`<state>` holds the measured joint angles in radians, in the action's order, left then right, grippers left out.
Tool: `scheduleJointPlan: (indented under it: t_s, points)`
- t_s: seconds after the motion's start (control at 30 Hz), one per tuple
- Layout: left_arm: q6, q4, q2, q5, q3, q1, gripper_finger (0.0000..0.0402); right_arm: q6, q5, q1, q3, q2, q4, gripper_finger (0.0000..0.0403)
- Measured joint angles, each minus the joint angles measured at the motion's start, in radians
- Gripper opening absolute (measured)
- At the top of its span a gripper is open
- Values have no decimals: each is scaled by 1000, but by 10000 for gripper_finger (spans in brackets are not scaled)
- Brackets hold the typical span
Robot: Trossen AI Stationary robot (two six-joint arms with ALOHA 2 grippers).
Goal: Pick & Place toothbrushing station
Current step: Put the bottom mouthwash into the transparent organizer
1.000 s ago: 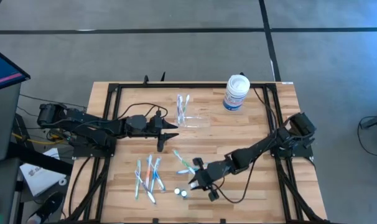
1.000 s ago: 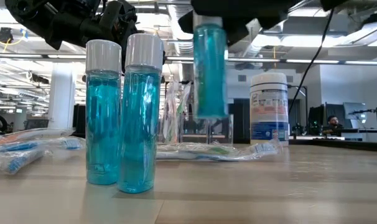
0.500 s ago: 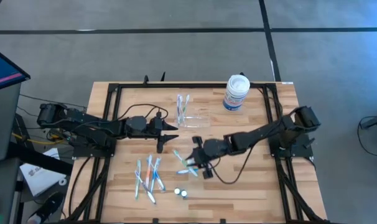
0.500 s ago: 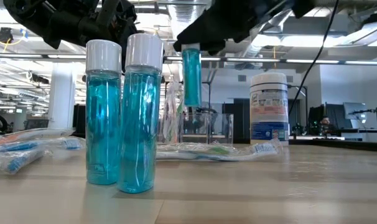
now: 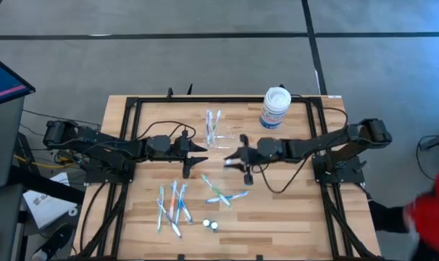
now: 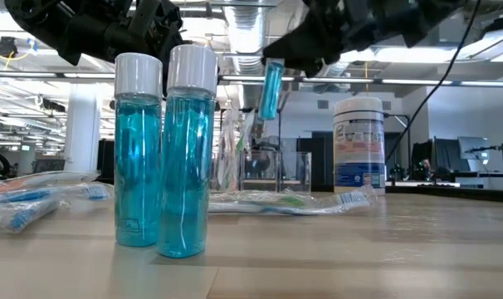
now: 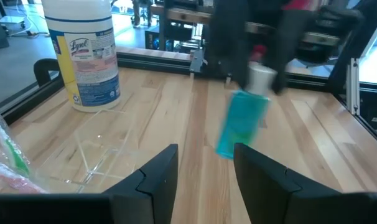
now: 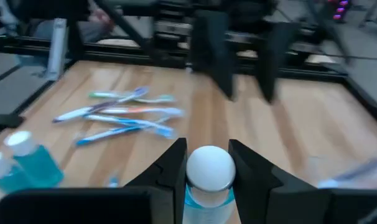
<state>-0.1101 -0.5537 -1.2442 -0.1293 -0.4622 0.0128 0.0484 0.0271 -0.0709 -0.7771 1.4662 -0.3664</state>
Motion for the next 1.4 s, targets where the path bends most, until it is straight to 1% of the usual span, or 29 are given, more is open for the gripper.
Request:
scheduleJointPlan:
  t_s: [0.13, 0.33, 0.57, 0.67, 0.77, 0.93, 1.4]
  points:
    - [0, -1, 0, -20, 0, 0, 149, -4, 3, 78, 14, -15, -31, 86]
    - [0, 0, 0, -20, 0, 0, 149, 1, -4, 171, 14, -13, -32, 86]
    - [0, 0, 0, -20, 0, 0, 149, 4, -49, 255, 14, -12, -34, 86]
    - [1, 0, 0, -20, 0, 0, 149, 4, -59, 275, 13, 13, -49, 86]
    - [1, 0, 0, -20, 0, -1, 149, 4, -106, 294, 12, 42, -94, 86]
    - [1, 0, 0, -20, 0, -2, 149, 4, -117, 318, 14, 100, -137, 86]
    - [8, 0, 0, -20, 0, -2, 149, 2, -161, 382, 14, 111, -131, 86]
